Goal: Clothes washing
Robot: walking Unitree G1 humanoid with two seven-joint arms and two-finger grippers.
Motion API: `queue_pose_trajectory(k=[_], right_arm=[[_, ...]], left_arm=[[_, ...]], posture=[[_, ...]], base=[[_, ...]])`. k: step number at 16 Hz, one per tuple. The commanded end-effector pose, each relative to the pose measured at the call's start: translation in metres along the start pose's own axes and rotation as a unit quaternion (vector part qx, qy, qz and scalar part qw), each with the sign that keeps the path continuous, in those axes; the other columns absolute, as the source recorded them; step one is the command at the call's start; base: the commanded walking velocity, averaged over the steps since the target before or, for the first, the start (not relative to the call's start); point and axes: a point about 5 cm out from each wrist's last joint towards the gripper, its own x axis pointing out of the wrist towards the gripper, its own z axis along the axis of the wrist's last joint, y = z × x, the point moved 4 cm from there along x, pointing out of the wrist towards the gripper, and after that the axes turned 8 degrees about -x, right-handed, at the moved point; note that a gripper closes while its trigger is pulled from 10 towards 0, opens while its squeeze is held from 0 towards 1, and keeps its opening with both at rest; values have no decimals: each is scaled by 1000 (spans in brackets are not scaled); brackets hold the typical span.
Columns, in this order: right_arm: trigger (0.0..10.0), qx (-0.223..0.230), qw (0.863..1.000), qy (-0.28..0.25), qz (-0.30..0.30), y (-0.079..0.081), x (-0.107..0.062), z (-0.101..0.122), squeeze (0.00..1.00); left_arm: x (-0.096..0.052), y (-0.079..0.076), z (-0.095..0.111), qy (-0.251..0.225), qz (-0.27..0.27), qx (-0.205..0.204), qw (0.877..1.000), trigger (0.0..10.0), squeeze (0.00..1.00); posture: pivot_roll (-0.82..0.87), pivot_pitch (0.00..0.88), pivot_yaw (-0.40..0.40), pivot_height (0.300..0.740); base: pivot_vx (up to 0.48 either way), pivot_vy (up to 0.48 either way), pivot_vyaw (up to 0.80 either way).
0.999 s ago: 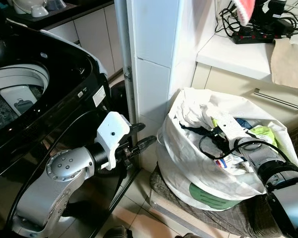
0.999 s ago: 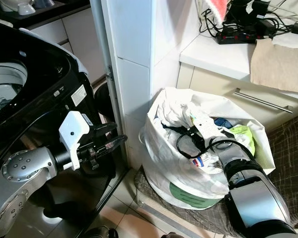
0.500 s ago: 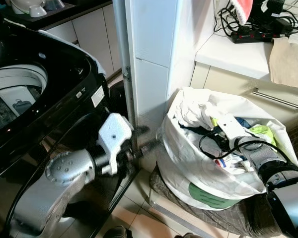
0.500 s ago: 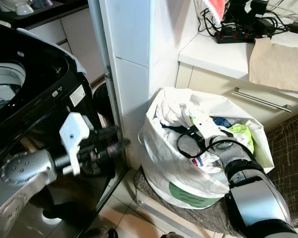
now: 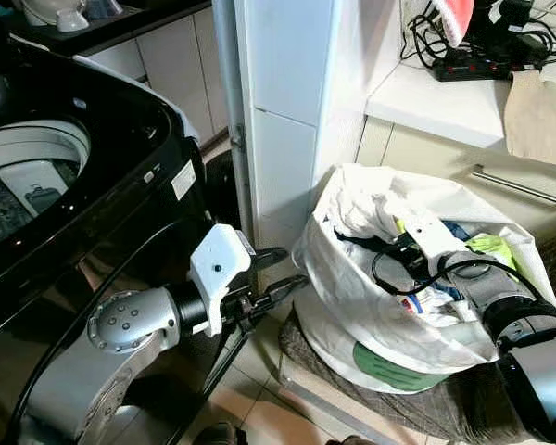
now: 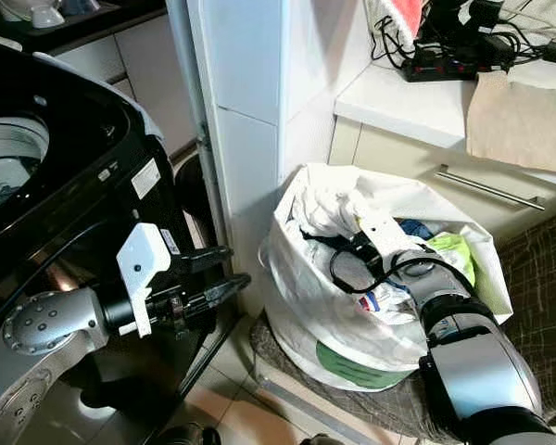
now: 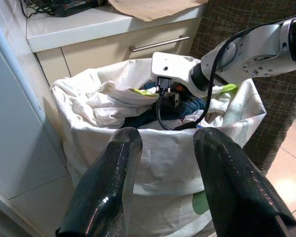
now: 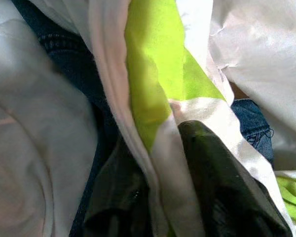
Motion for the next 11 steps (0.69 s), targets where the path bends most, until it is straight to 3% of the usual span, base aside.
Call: queue_pose_trajectory(k=[1,8,11], right_arm=[[0,2,1000,-3,-1,-5,-1,3,0],[0,7,1000,-6,-8,-11,-2,3,0],[0,16,999,-34,-17,-24,-6,13,0]], left_arm=[[0,1,2,-1,0,7,1000,10000,0],[2,5,1,-4,9,6,1000,10000,0],[4,7,2,-10,14,9,1000,10000,0]], posture=[[78,46,18,740],[61,40,18,740],[53,28,10,740]], base=[[0,0,0],[0,0,0],[0,0,0]])
